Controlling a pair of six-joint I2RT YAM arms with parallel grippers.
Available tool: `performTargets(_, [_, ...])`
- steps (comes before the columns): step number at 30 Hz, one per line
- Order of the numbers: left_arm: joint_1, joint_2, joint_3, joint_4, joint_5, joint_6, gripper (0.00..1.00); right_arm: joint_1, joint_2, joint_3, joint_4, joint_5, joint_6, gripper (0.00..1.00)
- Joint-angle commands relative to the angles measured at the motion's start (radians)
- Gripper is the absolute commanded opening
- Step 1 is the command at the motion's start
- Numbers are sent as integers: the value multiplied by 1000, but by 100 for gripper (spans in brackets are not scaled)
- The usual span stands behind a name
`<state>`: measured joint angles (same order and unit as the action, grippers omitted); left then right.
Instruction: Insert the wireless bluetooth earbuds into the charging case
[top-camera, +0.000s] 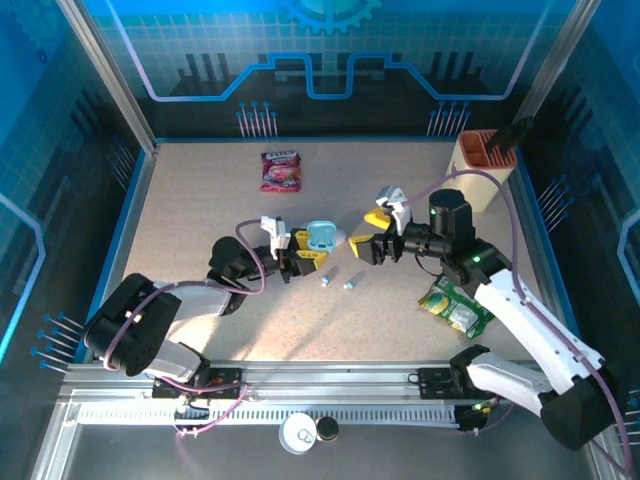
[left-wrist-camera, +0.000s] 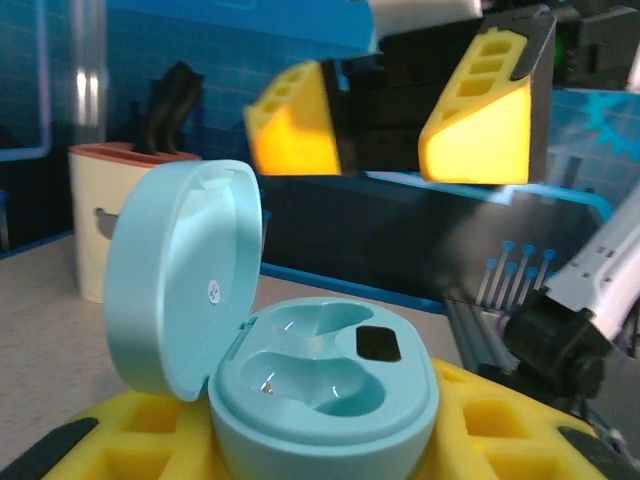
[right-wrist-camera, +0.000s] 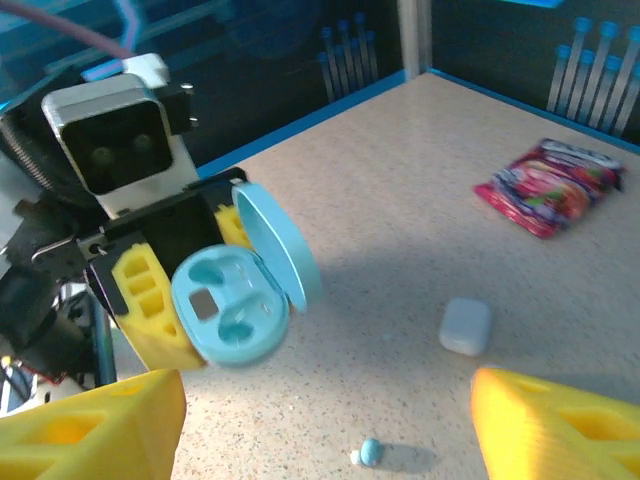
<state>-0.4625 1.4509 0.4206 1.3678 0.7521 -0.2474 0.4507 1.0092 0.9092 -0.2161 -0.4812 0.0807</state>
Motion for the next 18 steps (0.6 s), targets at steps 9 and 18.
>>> performTargets(9, [44, -44, -28, 35, -69, 66, 28, 31, 172, -94, -229, 258, 329, 73])
performTargets(18, [64, -82, -71, 34, -95, 66, 28, 69, 472, -87, -152, 118, 335, 61])
